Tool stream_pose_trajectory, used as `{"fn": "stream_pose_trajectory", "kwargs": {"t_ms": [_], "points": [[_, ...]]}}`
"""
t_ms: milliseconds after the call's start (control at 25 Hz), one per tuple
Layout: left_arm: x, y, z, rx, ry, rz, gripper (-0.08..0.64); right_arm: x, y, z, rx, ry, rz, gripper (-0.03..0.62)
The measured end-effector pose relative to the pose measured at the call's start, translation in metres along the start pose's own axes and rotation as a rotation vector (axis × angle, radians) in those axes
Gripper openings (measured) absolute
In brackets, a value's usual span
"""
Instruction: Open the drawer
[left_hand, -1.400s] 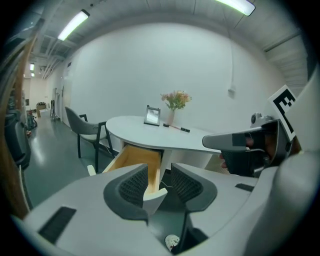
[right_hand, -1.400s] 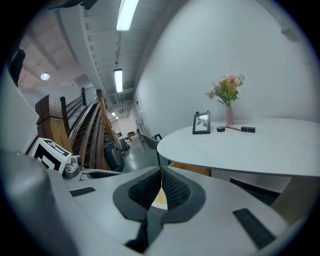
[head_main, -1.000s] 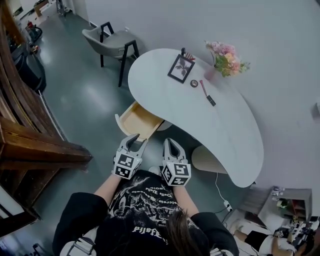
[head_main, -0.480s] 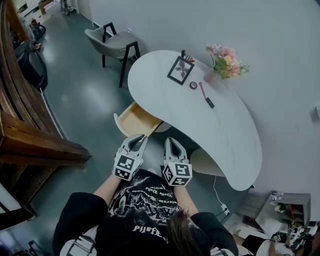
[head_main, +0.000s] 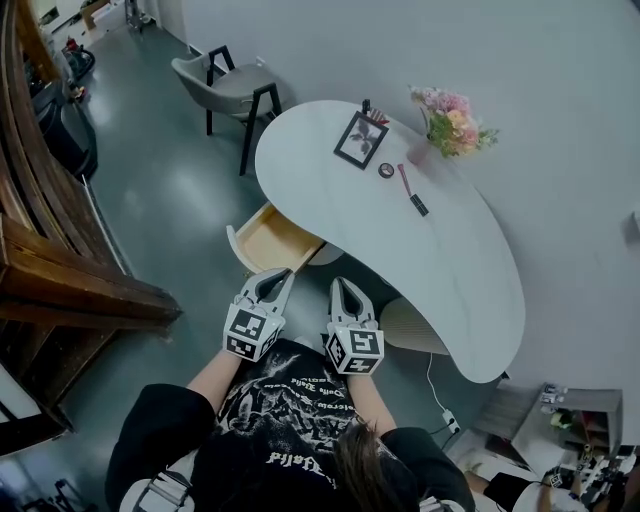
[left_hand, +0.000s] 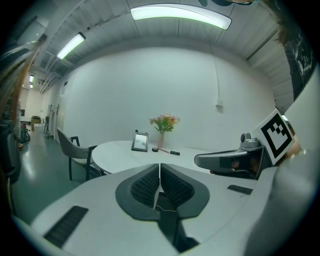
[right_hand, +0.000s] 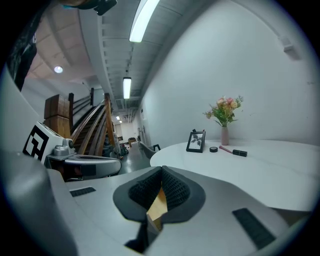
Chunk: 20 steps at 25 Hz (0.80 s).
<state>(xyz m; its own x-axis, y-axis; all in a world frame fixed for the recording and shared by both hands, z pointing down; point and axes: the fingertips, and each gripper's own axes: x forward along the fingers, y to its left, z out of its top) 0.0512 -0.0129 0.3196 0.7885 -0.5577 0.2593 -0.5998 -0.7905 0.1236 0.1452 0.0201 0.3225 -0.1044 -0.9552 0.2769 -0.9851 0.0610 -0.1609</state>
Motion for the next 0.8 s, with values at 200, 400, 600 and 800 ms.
{"fn": "stream_pose_trajectory", "kwargs": {"t_ms": [200,400,600,800], "points": [[0.0045,-0.0058,0.0023,0.02,-0.006,-0.007,0.029,-0.0001,-0.0022,0.0008,-0.012,-0.004,0.011,0.026],[0.0049,-0.0073,0.0019,0.016,-0.009,-0.001,0.029,-0.0018,-0.0031,-0.0003,-0.041,0.001,0.016,0.026],[0.0048,-0.0093,-0.0012,0.009,-0.004,0.005,0.029,-0.0043,-0.0054,-0.0034,-0.058,0.008,0.012,0.026],[0.008,-0.0091,-0.0042,0.004,-0.005,0.015,0.028,-0.0044,-0.0065,-0.0079,-0.063,0.013,0.026,0.026]]}}
